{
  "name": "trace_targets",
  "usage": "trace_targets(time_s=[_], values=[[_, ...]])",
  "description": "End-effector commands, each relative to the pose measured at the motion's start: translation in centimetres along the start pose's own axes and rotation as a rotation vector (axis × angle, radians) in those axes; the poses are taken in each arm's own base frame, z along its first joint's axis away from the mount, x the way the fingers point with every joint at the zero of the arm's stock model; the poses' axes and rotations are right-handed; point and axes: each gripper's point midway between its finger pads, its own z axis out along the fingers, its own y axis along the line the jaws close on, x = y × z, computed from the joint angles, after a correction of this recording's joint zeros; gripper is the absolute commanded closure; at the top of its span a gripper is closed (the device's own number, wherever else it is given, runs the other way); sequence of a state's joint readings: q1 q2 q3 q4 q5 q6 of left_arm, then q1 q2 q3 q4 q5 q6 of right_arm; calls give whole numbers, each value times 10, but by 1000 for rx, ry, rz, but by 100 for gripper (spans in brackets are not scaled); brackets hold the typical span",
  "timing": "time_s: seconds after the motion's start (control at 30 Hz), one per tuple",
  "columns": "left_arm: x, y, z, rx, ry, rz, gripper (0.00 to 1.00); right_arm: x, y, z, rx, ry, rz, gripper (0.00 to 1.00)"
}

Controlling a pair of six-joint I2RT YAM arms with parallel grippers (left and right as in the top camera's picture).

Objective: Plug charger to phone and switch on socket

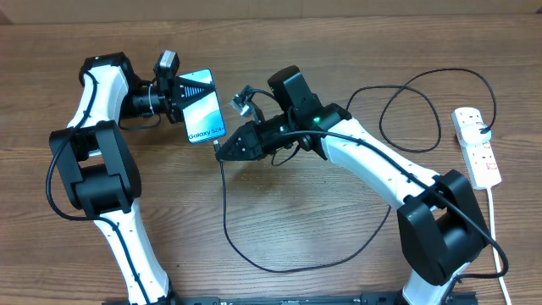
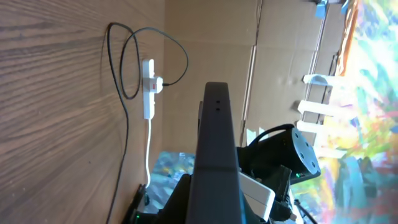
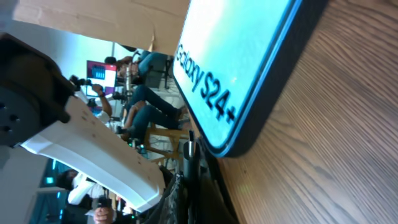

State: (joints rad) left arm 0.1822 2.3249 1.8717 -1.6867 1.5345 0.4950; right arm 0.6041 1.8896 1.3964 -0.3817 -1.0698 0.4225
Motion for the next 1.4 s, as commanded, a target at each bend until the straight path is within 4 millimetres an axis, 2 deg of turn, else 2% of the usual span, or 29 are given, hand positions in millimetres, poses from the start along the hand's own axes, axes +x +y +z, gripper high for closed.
trace_targets(time_s=[0.0, 0.5, 1.37], values=[[-2, -17, 2, 40, -14, -19, 95, 0, 11, 1, -32, 4, 34, 96], [-2, -17, 2, 41, -13, -90, 95, -7, 26, 9, -72, -6, 111, 96], [-4, -16, 2, 41, -15, -61, 96, -13, 14, 7, -17, -45, 237, 96]])
